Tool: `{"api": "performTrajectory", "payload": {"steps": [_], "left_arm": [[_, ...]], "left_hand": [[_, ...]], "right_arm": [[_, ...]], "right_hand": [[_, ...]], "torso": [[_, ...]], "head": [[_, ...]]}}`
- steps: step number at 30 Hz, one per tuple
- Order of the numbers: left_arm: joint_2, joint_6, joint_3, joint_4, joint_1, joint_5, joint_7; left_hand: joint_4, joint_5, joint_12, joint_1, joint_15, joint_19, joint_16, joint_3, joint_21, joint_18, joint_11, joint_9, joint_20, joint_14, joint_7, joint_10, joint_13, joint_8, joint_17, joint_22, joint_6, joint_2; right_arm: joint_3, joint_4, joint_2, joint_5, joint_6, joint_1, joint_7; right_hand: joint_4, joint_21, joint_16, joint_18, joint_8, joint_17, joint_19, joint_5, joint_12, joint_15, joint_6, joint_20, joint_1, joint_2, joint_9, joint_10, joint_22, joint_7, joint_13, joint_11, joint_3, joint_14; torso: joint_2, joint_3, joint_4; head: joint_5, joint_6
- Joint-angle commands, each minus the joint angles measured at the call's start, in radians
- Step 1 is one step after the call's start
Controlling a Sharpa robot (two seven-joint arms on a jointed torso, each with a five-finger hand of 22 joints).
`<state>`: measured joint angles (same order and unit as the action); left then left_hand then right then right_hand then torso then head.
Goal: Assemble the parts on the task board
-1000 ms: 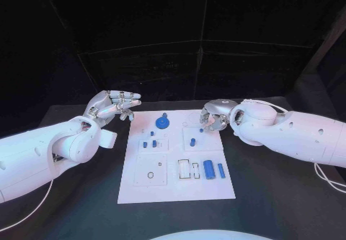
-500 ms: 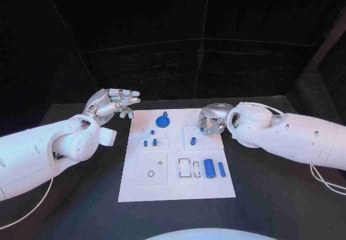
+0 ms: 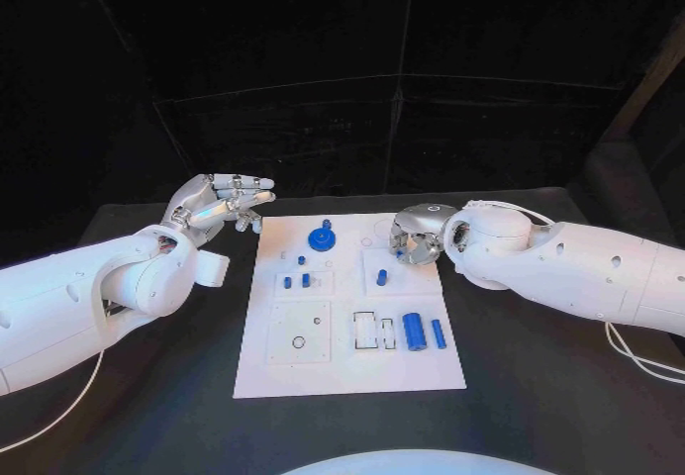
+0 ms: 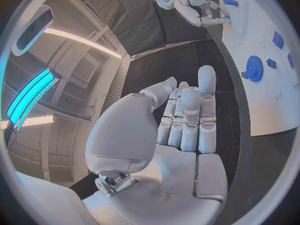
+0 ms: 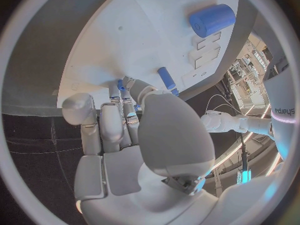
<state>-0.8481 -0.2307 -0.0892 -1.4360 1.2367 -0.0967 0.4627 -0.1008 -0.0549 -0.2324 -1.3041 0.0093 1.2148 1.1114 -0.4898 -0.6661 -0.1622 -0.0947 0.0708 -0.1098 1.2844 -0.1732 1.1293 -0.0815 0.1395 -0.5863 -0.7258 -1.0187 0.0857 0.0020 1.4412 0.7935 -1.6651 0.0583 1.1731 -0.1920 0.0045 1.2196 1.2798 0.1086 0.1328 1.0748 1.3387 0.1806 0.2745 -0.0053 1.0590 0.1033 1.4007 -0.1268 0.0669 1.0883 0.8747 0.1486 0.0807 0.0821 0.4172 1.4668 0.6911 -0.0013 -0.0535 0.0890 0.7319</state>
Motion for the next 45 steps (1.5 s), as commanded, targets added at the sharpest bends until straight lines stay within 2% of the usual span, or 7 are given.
{"api": "performTrajectory", "payload": {"steps": [1,8,13,17,29,39,45], "left_arm": [[-0.001,0.007,0.000,0.002,0.001,0.006,0.004],[-0.001,0.006,0.000,0.004,0.001,0.006,0.003],[-0.002,0.005,0.000,0.005,0.001,0.006,0.002],[-0.003,0.005,0.000,0.006,0.001,0.006,0.002],[-0.004,0.005,0.000,0.008,0.001,0.006,0.001],[-0.003,0.004,0.000,0.012,0.001,0.006,-0.002],[-0.003,0.003,0.000,0.015,0.001,0.006,-0.002]], "left_hand": [[0.002,0.003,-0.006,0.002,0.000,-0.008,-0.002,0.005,0.006,-0.021,-0.001,-0.001,0.001,-0.007,0.000,0.003,-0.001,0.004,0.001,0.001,-0.006,-0.009],[0.001,0.003,-0.007,0.001,0.000,-0.009,-0.004,0.006,0.007,-0.021,-0.001,-0.001,0.001,-0.009,0.000,0.002,-0.001,0.005,0.005,0.001,-0.006,-0.010],[0.001,0.003,-0.007,0.001,0.000,-0.009,-0.004,0.006,0.007,-0.021,-0.001,-0.001,0.001,-0.009,0.000,0.002,-0.001,0.005,0.005,0.001,-0.006,-0.010],[0.001,0.003,-0.007,0.001,0.000,-0.009,-0.004,0.006,0.007,-0.021,-0.001,-0.001,0.001,-0.009,0.000,0.002,-0.001,0.005,0.005,0.001,-0.006,-0.010],[-0.001,0.003,-0.009,-0.002,-0.001,-0.010,-0.006,0.007,0.009,-0.021,0.000,-0.001,0.001,-0.011,0.001,0.001,-0.002,0.005,0.008,0.003,-0.006,-0.011],[-0.002,0.003,-0.010,-0.003,-0.001,-0.010,-0.007,0.008,0.010,-0.021,0.000,-0.001,0.002,-0.012,0.001,0.001,-0.002,0.005,0.010,0.003,-0.006,-0.010],[-0.002,0.003,-0.010,-0.003,-0.001,-0.010,-0.008,0.009,0.011,-0.021,0.000,-0.001,0.002,-0.012,0.000,-0.001,-0.002,0.005,0.012,0.003,-0.005,-0.010]], "right_arm": [[-0.003,-0.006,-0.005,0.005,-0.024,-0.005,0.004],[-0.003,-0.017,-0.012,0.004,-0.033,-0.010,-0.007],[-0.003,-0.016,-0.013,-0.007,-0.004,-0.014,-0.016],[-0.003,-0.008,-0.009,-0.014,0.023,-0.015,-0.018],[-0.002,0.057,0.027,-0.020,0.102,-0.015,-0.029],[-0.001,0.109,0.074,-0.004,0.142,-0.012,-0.038],[0.001,0.158,0.106,0.020,0.155,0.000,-0.036]], "right_hand": [[0.000,0.007,0.004,0.012,-0.007,0.001,0.006,-0.005,-0.005,0.000,0.008,-0.003,0.000,0.011,0.001,0.007,0.002,0.003,-0.006,0.000,0.009,0.024],[-0.008,0.011,0.010,0.011,-0.009,0.006,0.009,-0.014,-0.005,-0.003,0.023,-0.006,0.002,0.018,0.001,0.021,0.007,0.000,-0.014,-0.004,0.037,0.024],[-0.021,0.026,0.009,0.007,-0.003,0.000,0.020,-0.047,0.002,-0.010,0.050,-0.011,0.015,0.038,0.004,0.047,0.032,-0.007,-0.013,-0.012,0.070,0.025],[-0.034,0.036,0.006,0.005,-0.003,-0.009,0.026,-0.054,0.004,-0.013,0.061,-0.015,0.022,0.043,0.004,0.058,0.049,-0.009,-0.013,-0.015,0.092,0.024],[-0.059,0.045,0.011,0.003,-0.010,-0.008,0.030,-0.054,0.001,-0.014,0.068,-0.018,0.023,0.037,0.002,0.066,0.060,-0.008,-0.014,-0.015,0.131,0.025],[-0.065,0.048,0.012,0.002,-0.013,-0.007,0.031,-0.054,0.000,-0.013,0.069,-0.018,0.020,0.033,0.002,0.067,0.064,-0.008,-0.014,-0.015,0.140,0.026],[-0.068,0.049,0.013,0.002,-0.014,-0.007,0.031,-0.055,-0.001,-0.013,0.071,-0.018,0.018,0.029,0.001,0.068,0.066,-0.008,-0.014,-0.015,0.145,0.026]], "torso": [[0.000,-0.0003,-0.0005],[-0.001,-0.0009,-0.0008],[-0.001,-0.0001,0.0002],[-0.001,-0.0001,0.0008],[-0.001,-0.0004,-0.0002],[-0.001,-0.0009,0.0000],[-0.002,-0.0013,0.0005]], "head": [[0.001,0.001],[0.002,0.005],[0.002,0.007],[0.003,0.006],[0.004,0.004],[0.006,0.000],[0.005,-0.001]]}}
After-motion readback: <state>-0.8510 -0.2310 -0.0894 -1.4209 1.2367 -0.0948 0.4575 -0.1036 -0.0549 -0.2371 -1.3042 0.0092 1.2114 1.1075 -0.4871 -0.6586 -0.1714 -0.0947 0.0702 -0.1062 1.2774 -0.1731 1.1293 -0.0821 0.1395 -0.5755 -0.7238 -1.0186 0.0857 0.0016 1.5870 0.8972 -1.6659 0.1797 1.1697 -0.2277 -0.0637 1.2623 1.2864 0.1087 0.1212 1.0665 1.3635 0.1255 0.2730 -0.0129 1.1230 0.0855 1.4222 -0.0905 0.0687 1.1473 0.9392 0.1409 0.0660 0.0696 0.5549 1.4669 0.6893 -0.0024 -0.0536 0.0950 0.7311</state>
